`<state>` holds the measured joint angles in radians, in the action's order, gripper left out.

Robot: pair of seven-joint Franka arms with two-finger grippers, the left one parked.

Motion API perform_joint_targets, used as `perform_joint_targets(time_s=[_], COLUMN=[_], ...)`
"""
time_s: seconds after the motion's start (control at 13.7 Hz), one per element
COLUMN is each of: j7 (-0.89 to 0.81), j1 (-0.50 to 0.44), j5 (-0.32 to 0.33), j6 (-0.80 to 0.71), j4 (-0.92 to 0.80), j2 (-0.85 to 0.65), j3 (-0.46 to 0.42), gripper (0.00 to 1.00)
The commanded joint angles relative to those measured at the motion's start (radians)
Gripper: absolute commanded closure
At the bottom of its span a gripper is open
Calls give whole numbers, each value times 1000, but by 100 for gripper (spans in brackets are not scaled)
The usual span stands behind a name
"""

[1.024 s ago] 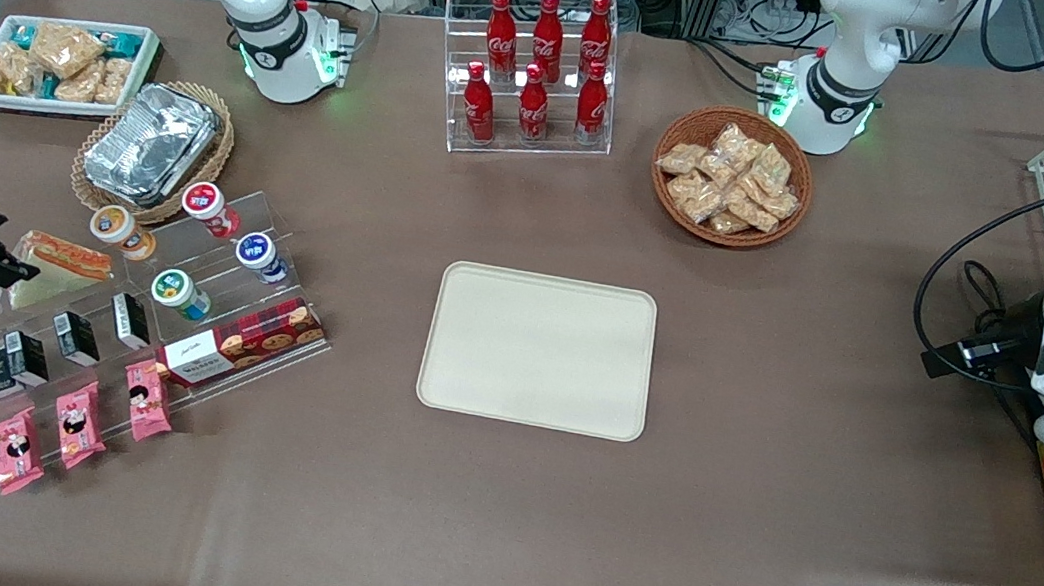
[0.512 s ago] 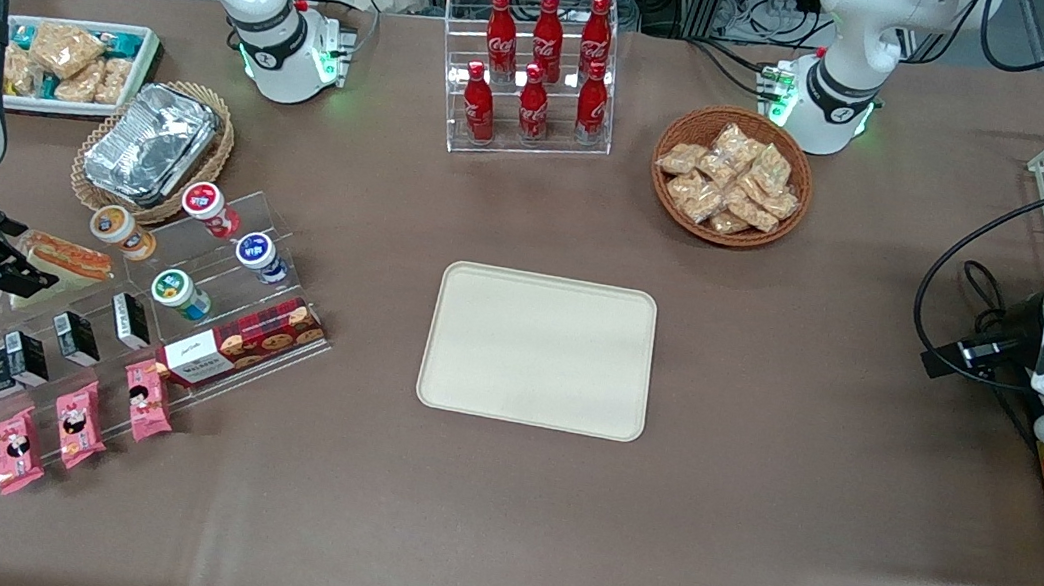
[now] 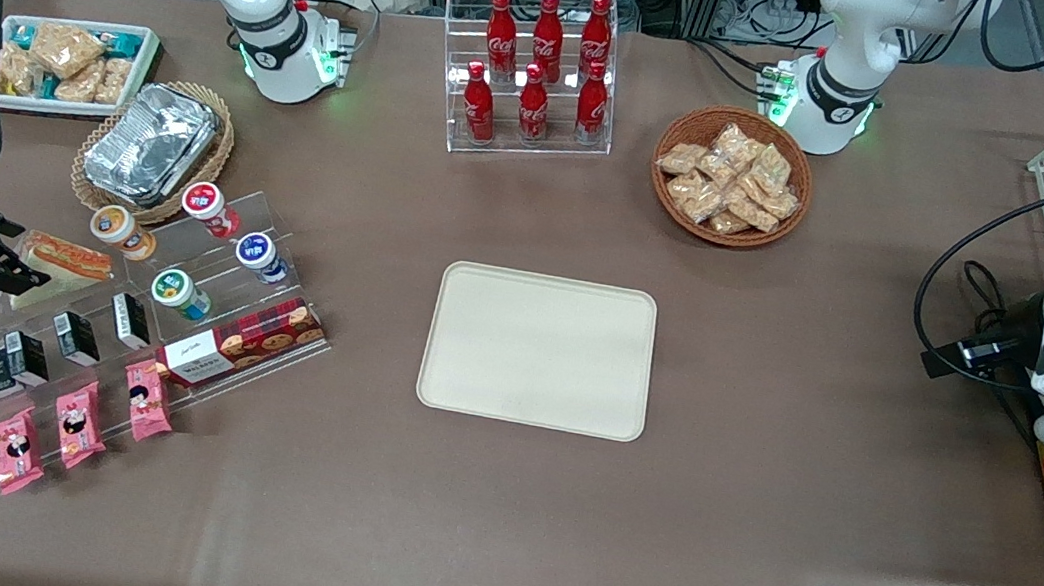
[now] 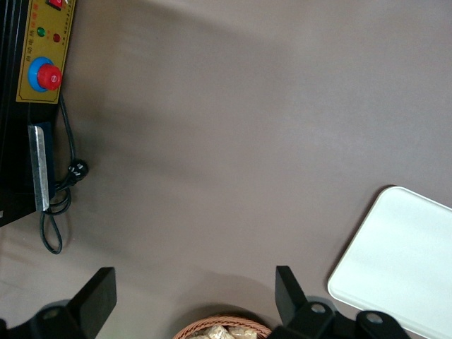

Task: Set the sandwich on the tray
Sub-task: 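Close the right gripper on the wrapped sandwich and lift it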

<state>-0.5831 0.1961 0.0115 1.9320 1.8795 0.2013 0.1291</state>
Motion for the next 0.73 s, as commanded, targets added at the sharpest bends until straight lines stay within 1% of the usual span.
perform_joint_targets(time_s=[0.0, 0.15, 0.22, 0.29, 0.37, 0.44, 0.51, 0.66], j7=[2, 3, 9, 37, 64, 81, 98, 153], j1=[14, 20, 19, 19, 22, 22, 25, 23], j5=[-48, -65, -70, -71, -88, -120, -125, -125], j6=[28, 65, 77, 79, 76, 71, 68, 65], j4=[21, 46, 49, 43, 37, 29, 17, -14], j2=[-8, -8, -5, 1, 1, 3, 3, 6], j3=[-9, -9, -9, -9, -9, -8, -8, -9], gripper=[29, 30, 36, 51, 53, 53, 54, 62])
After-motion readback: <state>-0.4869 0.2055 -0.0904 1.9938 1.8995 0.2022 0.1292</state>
